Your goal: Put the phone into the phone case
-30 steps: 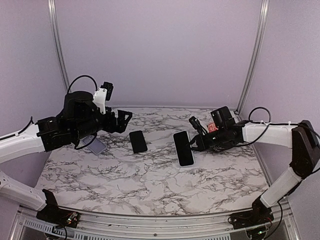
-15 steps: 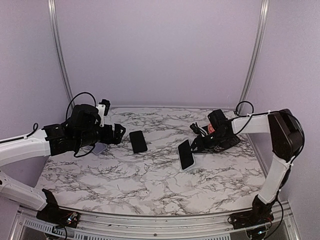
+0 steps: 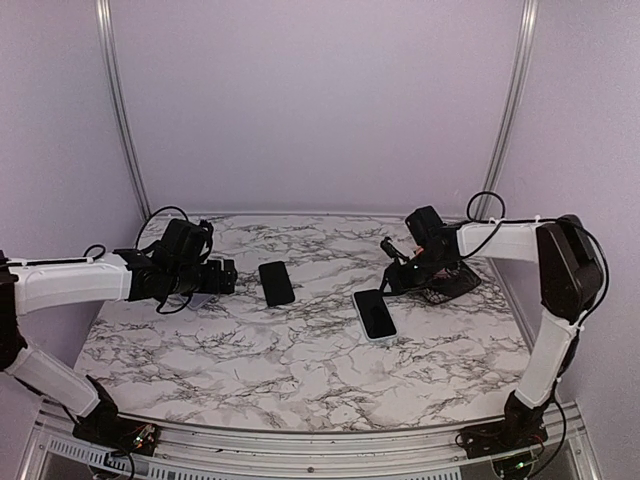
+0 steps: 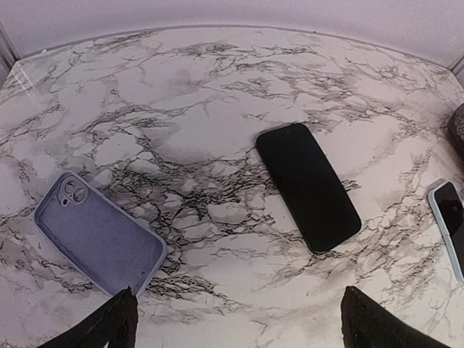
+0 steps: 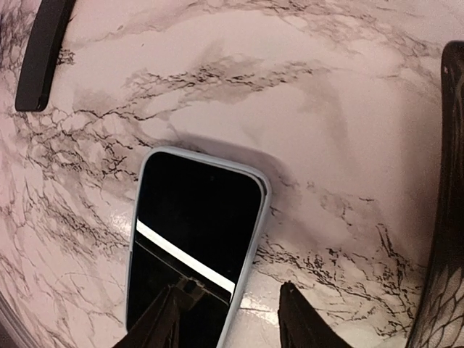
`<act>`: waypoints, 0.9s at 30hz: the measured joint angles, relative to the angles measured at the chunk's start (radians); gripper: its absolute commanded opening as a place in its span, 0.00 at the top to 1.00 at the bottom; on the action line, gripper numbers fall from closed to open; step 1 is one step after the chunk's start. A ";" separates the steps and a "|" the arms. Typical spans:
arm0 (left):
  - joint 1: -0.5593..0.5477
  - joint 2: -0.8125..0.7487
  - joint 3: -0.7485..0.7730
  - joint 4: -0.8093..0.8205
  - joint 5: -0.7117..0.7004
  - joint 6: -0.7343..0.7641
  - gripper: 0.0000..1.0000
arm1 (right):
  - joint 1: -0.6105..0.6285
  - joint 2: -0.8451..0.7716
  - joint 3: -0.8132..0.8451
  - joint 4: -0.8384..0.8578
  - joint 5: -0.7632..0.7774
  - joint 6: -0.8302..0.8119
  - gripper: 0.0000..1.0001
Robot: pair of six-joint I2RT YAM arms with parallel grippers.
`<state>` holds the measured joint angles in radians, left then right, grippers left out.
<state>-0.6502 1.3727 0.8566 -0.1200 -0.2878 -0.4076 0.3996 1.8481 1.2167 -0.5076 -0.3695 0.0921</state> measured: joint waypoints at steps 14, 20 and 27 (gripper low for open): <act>0.183 0.256 0.003 0.000 -0.027 0.034 0.05 | 0.426 0.134 0.372 0.061 0.480 0.090 0.01; 0.181 0.310 0.013 0.005 -0.028 0.095 0.23 | 0.491 0.410 0.635 0.088 0.522 0.124 0.01; 0.195 0.301 -0.009 0.069 -0.016 0.147 0.30 | 0.507 0.613 0.839 0.070 0.585 0.149 0.01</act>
<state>-0.4549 1.6737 0.8474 -0.0505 -0.3035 -0.2607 0.9070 2.4615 2.0556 -0.4374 0.2157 0.2409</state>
